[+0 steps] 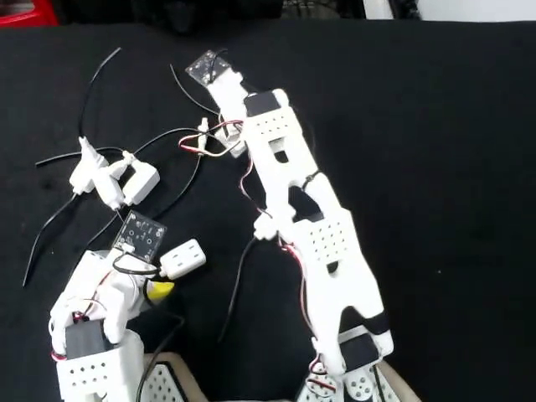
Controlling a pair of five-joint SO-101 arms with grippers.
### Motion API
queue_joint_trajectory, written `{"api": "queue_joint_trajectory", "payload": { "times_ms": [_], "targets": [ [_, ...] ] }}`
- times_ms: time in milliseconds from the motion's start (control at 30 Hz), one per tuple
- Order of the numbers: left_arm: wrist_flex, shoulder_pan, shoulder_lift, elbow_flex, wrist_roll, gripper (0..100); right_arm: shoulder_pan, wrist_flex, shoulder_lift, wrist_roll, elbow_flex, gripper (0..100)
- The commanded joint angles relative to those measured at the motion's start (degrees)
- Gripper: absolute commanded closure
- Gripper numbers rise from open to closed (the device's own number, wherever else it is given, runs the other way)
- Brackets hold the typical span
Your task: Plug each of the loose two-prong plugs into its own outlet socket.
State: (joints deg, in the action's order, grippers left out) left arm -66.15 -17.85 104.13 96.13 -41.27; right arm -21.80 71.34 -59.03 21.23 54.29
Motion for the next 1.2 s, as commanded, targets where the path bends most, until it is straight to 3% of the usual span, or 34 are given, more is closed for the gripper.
{"api": "queue_joint_trajectory", "payload": {
  "times_ms": [0,133,367,600,833,933,1167],
  "targets": [
    [0.9,0.5,0.3,0.7,-0.4,56,-1.2,-2.9,0.4,-2.4,2.6,73.4],
    [0.9,0.5,0.3,0.7,-0.4,56,-1.3,-2.8,-1.0,-2.0,2.9,74.7],
    [0.8,0.5,0.3,0.7,-0.4,56,-1.3,-2.7,-0.9,-2.1,2.9,99.0],
    [1.1,0.5,0.3,0.7,-0.4,56,-1.3,2.7,-0.2,-2.0,5.5,98.7],
    [1.2,0.8,0.3,1.1,-0.4,56,-2.4,30.5,1.9,3.3,15.7,98.7],
    [1.2,0.7,0.3,1.2,-0.4,56,-1.1,29.8,1.8,1.8,10.9,98.7],
    [1.2,0.7,0.3,1.2,-0.4,56,0.3,30.0,5.7,9.2,-7.3,98.6]
  ]
}}
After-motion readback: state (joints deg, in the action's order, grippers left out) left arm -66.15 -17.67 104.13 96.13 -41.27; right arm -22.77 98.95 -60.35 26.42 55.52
